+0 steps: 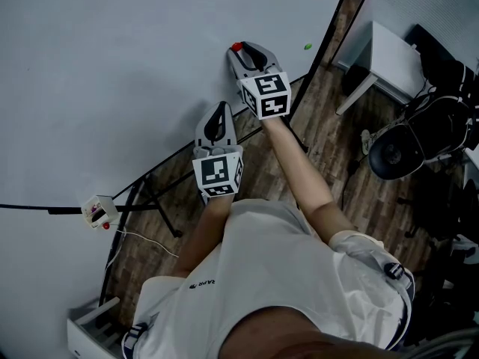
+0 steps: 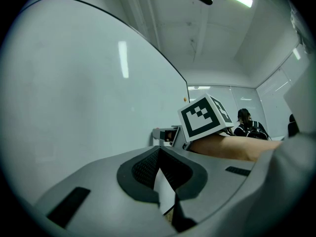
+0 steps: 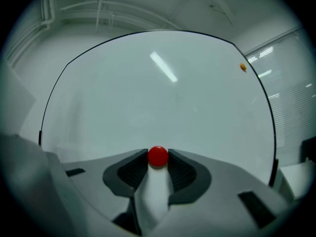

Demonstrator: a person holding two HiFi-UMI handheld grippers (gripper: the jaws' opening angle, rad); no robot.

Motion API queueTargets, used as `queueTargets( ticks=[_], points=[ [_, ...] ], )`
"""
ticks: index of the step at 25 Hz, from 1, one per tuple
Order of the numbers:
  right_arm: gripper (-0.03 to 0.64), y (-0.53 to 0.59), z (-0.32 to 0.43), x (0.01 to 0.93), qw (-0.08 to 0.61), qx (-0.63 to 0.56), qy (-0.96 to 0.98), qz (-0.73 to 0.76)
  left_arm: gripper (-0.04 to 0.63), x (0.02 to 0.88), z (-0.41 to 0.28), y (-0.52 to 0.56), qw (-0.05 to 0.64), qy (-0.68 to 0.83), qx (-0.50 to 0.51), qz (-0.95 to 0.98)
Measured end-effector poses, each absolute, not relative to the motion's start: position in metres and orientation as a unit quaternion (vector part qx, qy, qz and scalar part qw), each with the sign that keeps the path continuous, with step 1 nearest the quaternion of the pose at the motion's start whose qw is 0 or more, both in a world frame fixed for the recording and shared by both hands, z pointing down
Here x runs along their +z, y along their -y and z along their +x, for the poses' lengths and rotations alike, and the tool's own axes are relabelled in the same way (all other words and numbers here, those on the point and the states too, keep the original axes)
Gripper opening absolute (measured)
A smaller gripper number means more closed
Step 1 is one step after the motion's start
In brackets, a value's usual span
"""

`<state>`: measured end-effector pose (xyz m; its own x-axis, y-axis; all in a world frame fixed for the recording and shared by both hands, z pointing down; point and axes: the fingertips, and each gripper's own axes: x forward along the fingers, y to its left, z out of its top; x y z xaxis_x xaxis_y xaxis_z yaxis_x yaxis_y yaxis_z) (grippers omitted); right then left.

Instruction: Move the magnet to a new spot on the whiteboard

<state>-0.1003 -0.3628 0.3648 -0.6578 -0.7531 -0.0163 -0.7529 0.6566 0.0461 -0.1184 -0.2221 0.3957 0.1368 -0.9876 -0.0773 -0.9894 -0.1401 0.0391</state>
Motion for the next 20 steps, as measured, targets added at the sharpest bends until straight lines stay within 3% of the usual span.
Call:
queueTargets(
  ticks=[20],
  points=[
    [0.130, 0.3655, -0.1016, 0.3657, 0.008, -0.033, 0.911, 0.411, 0.002, 0.3939, -0.1188, 0.2225, 0.011, -0.654, 0.044, -0.755]
  ],
)
